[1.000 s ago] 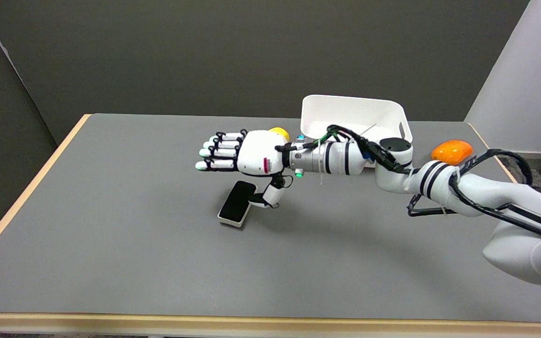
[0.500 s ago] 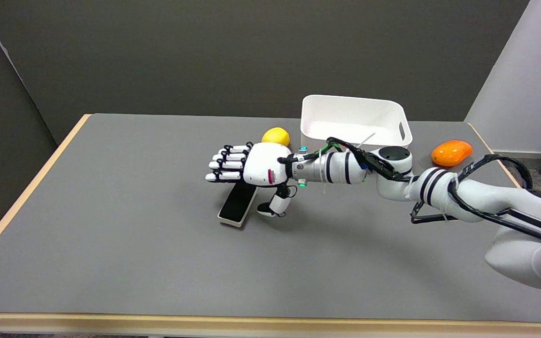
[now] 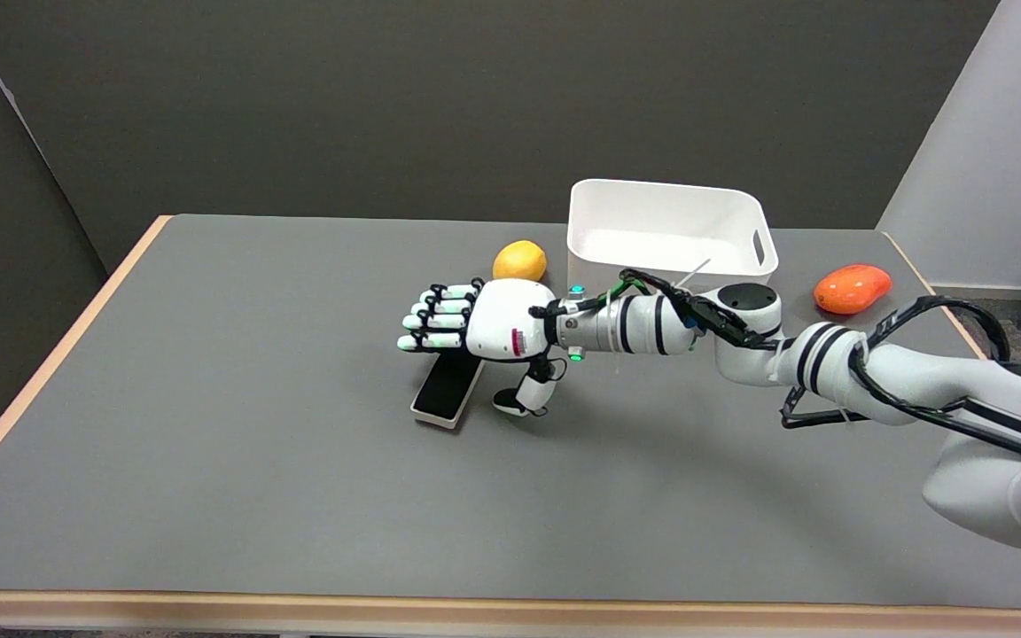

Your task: Pick up the blackboard eraser.

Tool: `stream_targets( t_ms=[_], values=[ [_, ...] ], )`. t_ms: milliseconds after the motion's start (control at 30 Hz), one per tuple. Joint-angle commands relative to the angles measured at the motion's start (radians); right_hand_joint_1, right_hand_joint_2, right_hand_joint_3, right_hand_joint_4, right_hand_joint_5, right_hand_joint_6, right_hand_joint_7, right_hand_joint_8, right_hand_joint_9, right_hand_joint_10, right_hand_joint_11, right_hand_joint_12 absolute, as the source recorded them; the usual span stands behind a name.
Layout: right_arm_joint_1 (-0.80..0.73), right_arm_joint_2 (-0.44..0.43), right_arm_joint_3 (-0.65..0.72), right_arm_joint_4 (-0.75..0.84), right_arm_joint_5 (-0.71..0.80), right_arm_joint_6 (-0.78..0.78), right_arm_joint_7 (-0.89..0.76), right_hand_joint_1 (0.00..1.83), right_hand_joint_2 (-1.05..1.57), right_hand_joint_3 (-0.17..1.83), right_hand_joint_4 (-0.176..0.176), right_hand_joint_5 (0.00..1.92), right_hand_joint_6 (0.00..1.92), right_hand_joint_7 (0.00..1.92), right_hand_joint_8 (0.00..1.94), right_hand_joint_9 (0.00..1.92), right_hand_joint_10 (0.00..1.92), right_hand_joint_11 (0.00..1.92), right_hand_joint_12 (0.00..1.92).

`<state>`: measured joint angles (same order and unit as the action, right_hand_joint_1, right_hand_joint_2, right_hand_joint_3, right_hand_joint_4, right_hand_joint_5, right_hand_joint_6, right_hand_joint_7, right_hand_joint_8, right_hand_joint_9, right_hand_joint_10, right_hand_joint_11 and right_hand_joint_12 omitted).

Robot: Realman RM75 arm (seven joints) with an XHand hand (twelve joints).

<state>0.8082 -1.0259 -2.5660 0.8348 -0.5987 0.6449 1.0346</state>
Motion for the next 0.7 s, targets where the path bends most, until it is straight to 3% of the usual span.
stream_targets(
  t_ms=[33, 500, 600, 667, 700],
  values=[
    [-0.009, -0.013, -0.006, -0.008, 0.002, -0.007, -0.003, 0.78, 0.61, 0.93, 0.026, 0.00, 0.00, 0.00, 0.00, 0.00, 0.09, 0.00, 0.19],
    [0.006, -0.067, -0.008, -0.048, 0.002, -0.013, -0.005, 0.73, 0.65, 0.94, 0.029, 0.00, 0.00, 0.00, 0.00, 0.00, 0.16, 0.00, 0.19],
    [0.009, -0.076, -0.010, -0.058, 0.002, -0.015, -0.005, 0.69, 0.76, 0.98, 0.028, 0.00, 0.01, 0.00, 0.01, 0.00, 0.21, 0.00, 0.19],
    [0.011, -0.081, -0.010, -0.063, 0.002, -0.022, -0.005, 0.83, 0.79, 1.03, 0.032, 0.02, 0.11, 0.00, 0.13, 0.00, 0.26, 0.00, 0.23],
    [0.011, -0.082, -0.010, -0.063, 0.002, -0.027, -0.005, 0.75, 0.82, 0.99, 0.042, 0.02, 0.20, 0.02, 0.18, 0.00, 0.31, 0.00, 0.24]
  ],
)
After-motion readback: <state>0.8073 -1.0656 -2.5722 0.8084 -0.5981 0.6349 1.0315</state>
